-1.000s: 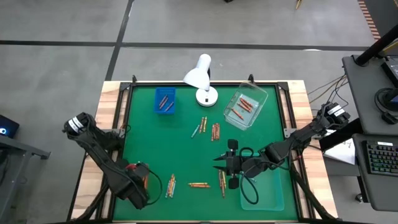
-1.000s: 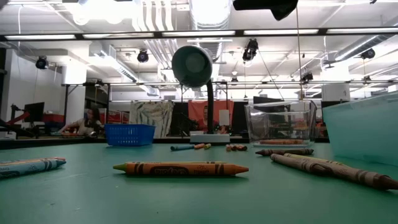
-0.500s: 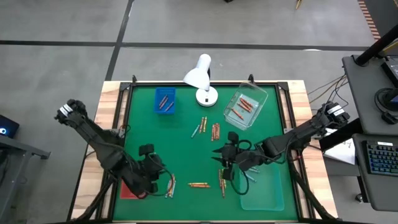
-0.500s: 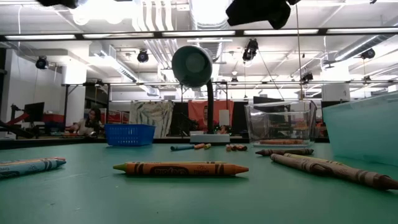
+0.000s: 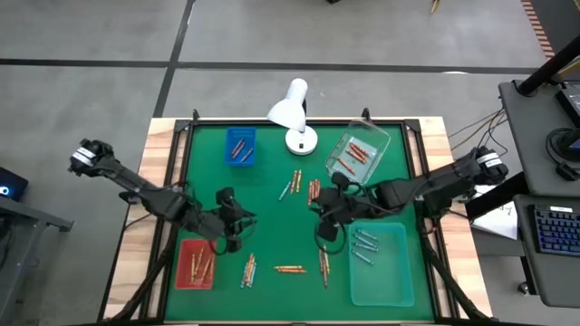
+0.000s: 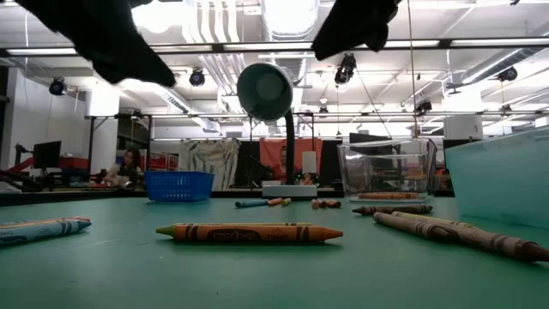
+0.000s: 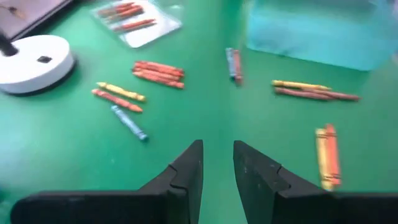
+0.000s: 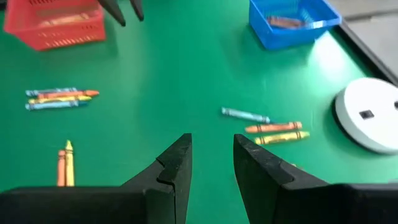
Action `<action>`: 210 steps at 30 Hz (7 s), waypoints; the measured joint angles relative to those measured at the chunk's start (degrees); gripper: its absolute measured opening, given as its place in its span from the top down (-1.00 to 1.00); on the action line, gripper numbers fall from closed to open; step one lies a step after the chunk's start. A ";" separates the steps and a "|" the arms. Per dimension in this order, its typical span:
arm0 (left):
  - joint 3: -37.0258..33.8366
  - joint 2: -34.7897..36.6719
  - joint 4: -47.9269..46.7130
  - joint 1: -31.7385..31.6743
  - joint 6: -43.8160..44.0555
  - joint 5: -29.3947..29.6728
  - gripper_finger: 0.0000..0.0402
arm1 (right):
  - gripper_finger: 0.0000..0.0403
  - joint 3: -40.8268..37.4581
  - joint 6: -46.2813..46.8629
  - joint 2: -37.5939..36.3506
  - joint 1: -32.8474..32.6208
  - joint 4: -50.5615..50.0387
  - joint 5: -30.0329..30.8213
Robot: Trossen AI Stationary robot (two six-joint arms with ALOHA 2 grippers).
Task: Sort crayons
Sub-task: Put the blue crayon into the green bin
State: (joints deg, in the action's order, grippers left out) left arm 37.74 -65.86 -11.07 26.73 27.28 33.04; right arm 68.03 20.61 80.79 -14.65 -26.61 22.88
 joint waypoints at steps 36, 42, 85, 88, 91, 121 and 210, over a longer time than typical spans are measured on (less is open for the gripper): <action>-0.83 -34.94 39.60 -20.86 -12.53 1.30 0.25 | 0.47 6.49 13.44 0.00 4.43 -34.38 -5.34; 0.43 -38.69 40.78 -21.30 -12.47 2.16 0.25 | 0.47 6.49 14.38 0.01 4.41 -34.17 -5.31; 1.53 -44.13 40.59 -23.20 -3.25 1.67 0.95 | 0.47 6.43 14.99 0.07 4.41 -32.83 -5.27; 1.35 -43.09 39.69 -23.27 -3.34 1.75 0.98 | 0.47 6.43 14.98 0.07 4.41 -32.62 -5.27; 1.24 -41.99 39.46 -23.29 -3.99 2.01 0.98 | 0.47 6.29 14.81 0.07 4.39 -32.28 -4.96; -4.23 -21.75 65.68 -16.36 -23.85 -15.62 1.00 | 0.47 -13.03 5.29 0.07 -7.46 11.48 1.44; -7.50 -24.95 94.12 -13.54 -29.13 -25.01 0.39 | 0.91 -10.16 -31.06 4.78 -3.85 61.48 1.11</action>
State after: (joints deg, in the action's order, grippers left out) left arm 30.24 -90.80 83.04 13.19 -1.85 8.03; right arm 57.87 -10.46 85.57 -18.50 34.87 23.99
